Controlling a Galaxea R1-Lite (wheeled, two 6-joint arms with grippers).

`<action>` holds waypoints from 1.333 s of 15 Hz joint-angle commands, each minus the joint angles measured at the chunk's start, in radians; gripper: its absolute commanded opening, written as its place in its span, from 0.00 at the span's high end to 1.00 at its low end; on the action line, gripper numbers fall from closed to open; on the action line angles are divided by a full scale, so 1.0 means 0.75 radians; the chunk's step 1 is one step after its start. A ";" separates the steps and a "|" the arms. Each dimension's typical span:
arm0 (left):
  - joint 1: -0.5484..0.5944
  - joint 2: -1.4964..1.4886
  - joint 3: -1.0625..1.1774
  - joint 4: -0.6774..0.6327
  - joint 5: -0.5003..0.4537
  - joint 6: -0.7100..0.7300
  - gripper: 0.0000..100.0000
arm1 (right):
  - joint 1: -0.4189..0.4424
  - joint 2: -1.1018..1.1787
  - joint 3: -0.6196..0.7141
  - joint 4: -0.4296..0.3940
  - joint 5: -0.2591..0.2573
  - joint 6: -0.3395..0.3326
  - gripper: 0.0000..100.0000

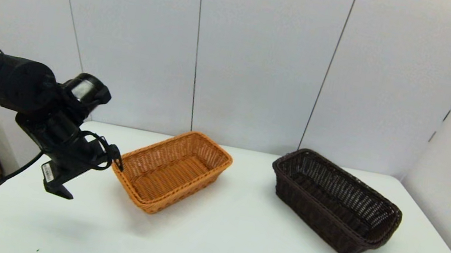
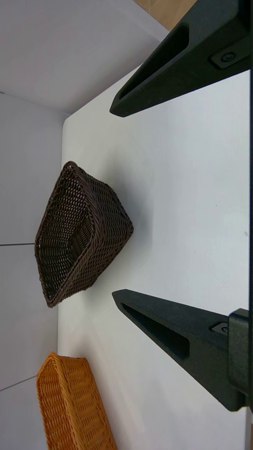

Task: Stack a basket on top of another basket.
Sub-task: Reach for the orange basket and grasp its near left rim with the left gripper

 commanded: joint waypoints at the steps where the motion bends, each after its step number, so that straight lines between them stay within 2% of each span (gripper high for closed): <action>1: -0.029 0.166 -0.156 0.157 -0.009 -0.103 0.00 | 0.000 -0.001 0.000 0.000 0.001 -0.001 0.00; 10: -0.070 0.322 -0.363 0.188 -0.011 -0.123 0.00 | 0.000 -0.001 0.000 0.000 0.001 -0.001 0.00; 20: -0.089 0.442 -0.383 0.147 -0.021 -0.115 0.00 | 0.000 -0.001 0.000 0.000 0.001 -0.001 0.00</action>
